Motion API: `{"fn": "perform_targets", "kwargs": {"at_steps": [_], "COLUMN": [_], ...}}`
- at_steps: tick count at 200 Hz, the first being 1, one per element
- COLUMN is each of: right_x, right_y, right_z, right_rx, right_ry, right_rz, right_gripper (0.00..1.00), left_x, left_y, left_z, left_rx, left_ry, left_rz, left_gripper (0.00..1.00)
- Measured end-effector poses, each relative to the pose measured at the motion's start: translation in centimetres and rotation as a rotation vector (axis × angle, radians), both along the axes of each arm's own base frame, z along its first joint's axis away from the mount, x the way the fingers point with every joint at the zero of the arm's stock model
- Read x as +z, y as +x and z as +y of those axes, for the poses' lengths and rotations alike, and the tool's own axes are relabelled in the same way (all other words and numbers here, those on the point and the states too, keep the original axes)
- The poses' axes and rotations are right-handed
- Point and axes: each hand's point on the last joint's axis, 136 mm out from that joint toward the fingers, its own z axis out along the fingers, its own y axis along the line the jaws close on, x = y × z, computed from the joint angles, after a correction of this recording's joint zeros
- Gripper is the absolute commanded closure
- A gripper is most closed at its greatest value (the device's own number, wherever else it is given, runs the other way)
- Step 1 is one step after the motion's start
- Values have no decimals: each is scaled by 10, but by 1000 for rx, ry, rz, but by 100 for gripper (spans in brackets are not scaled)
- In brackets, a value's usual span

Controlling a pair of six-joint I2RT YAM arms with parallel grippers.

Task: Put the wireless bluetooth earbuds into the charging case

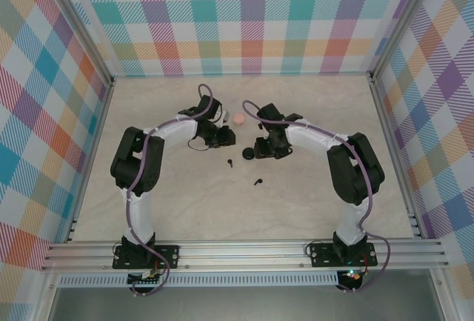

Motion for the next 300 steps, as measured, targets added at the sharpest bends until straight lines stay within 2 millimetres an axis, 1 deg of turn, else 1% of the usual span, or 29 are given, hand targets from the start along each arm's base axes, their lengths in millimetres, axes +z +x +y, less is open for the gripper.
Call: {"fn": "perform_targets", "kwargs": {"at_steps": [25, 50, 92, 130, 186, 234, 269, 300], "right_x": [-12, -21, -22, -20, -24, -24, -23, -23], "right_y": [-1, 0, 4, 13, 20, 25, 28, 29], "right_z": [0, 2, 8, 14, 13, 13, 11, 7], "right_rx": [-23, -40, -49, -57, -65, -70, -71, -62], "right_ry": [-7, -3, 22, 42, 37, 22, 3, -15], "right_rz": [30, 57, 67, 63, 69, 70, 63, 55], "right_gripper": [62, 63, 64, 64, 64, 63, 62, 61], "left_x": [-10, -16, -25, -25, -26, -26, -25, -23], "left_y": [0, -5, -11, -14, -18, -21, -29, -45], "left_z": [-5, -12, -23, -28, -29, -29, -30, -30], "left_rx": [-11, -31, -59, -76, -99, -107, -116, -131], "left_ry": [-2, -13, -21, -25, -16, -23, -22, -4], "left_rz": [22, 44, 73, 74, 76, 84, 94, 108], "left_gripper": [78, 79, 80, 80, 80, 80, 78, 75]}}
